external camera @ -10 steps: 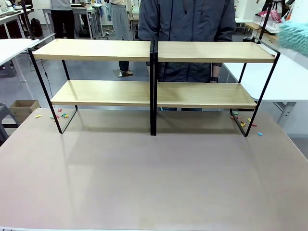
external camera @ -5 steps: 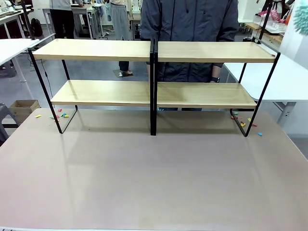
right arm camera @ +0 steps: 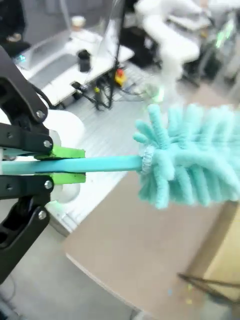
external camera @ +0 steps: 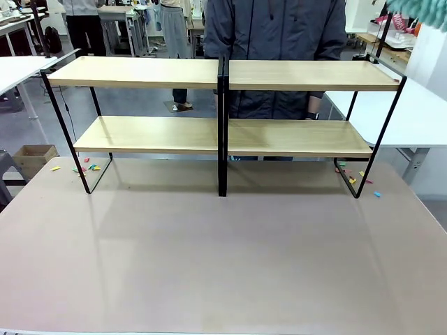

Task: Clean the shelves.
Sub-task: Clean another randomly selected level of the Shelf with the Duster.

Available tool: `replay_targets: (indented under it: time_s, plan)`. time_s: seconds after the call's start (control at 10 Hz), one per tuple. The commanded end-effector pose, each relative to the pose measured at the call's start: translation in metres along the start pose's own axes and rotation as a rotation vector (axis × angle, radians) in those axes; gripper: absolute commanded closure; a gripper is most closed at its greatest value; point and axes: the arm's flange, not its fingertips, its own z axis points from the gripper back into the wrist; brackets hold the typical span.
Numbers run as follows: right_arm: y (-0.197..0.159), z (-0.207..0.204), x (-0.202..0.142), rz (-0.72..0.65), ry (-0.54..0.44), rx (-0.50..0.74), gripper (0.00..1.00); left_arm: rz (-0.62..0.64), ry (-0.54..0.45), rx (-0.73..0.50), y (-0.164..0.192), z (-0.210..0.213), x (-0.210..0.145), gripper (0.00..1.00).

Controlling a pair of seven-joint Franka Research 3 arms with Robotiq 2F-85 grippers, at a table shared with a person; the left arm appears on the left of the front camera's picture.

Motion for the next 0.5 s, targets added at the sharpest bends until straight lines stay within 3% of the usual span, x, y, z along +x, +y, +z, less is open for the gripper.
replay_targets:
  time_s: [0.0,0.4]
  plan:
    - [0.0029,0.0036,-0.0089,0.083,0.064,0.111,0.88,0.003,0.001,0.011,-0.0009,0.0018,0.0000,0.00]
    - [0.0047,-0.0023,-0.0086,0.048,0.036,0.069,0.88,0.003,0.001,0.011,-0.0009,0.0018,0.0000,0.00]
